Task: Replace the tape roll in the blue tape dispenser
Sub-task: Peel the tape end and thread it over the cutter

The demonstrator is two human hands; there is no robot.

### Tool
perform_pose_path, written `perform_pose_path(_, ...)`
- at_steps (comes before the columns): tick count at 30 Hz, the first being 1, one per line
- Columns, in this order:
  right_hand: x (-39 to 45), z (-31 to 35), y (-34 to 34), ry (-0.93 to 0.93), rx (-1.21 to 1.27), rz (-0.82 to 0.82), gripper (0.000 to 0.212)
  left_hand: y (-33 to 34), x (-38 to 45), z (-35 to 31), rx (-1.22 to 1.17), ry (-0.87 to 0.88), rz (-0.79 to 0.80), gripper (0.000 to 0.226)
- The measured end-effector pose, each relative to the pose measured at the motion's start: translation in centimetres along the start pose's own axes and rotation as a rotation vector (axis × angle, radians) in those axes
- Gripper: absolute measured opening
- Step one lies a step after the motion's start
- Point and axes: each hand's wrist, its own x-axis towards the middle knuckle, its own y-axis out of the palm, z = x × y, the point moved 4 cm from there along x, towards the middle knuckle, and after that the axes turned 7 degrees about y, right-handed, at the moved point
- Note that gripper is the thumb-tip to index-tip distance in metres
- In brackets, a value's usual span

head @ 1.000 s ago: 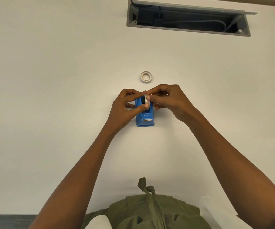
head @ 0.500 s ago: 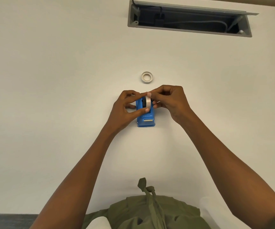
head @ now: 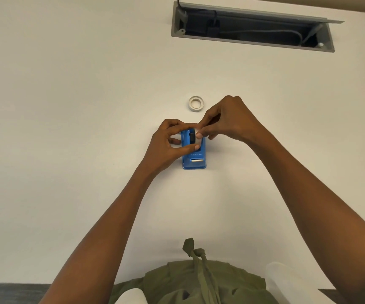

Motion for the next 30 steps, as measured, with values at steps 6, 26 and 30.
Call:
perform_pose_path(6,0.3,0.6,-0.3,0.024,-0.013,0.057,0.008,-0.1,0.1,0.1,0.004,-0.010,0.010,0.050)
perform_pose_path(26,0.0,0.0,-0.5,-0.020,0.001,0.052,0.005,-0.2,0.2,0.1,-0.005,0.010,0.026,0.048)
perform_pose_path(30,-0.1,0.1,-0.2,-0.040,-0.040,0.014,0.009,-0.3,0.3,0.1,-0.010,0.010,0.024,0.048)
